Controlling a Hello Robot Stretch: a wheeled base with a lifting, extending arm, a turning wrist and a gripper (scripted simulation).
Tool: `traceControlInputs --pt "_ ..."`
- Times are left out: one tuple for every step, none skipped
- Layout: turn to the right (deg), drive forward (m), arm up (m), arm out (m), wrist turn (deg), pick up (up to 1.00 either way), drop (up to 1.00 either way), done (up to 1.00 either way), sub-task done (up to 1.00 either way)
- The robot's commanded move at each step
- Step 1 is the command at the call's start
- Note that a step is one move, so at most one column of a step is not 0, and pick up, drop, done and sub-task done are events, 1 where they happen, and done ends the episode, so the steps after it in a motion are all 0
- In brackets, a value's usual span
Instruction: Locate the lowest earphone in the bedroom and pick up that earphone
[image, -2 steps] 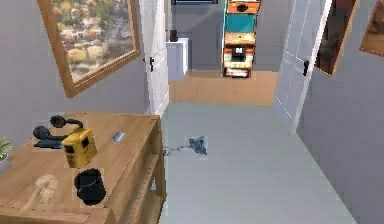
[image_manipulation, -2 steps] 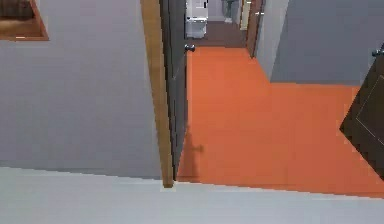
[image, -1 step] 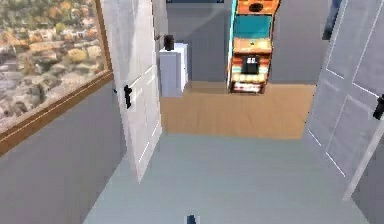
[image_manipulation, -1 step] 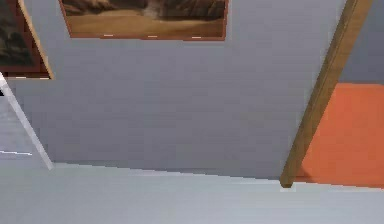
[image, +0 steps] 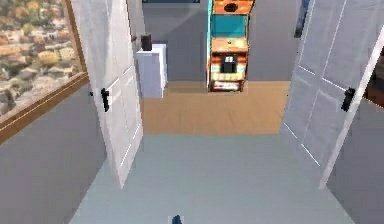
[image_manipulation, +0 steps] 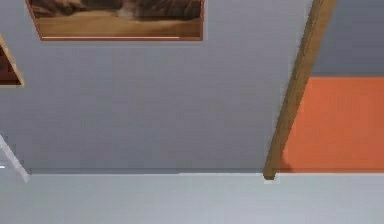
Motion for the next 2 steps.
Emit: traceControlInputs --pt "0.0 0.35 0.0 0.0 0.0 0.0 0.0 0.0 0.0" --pt "-42.0 0.0 0.0 0.0 0.0 0.0 0.0 0.0 0.0"
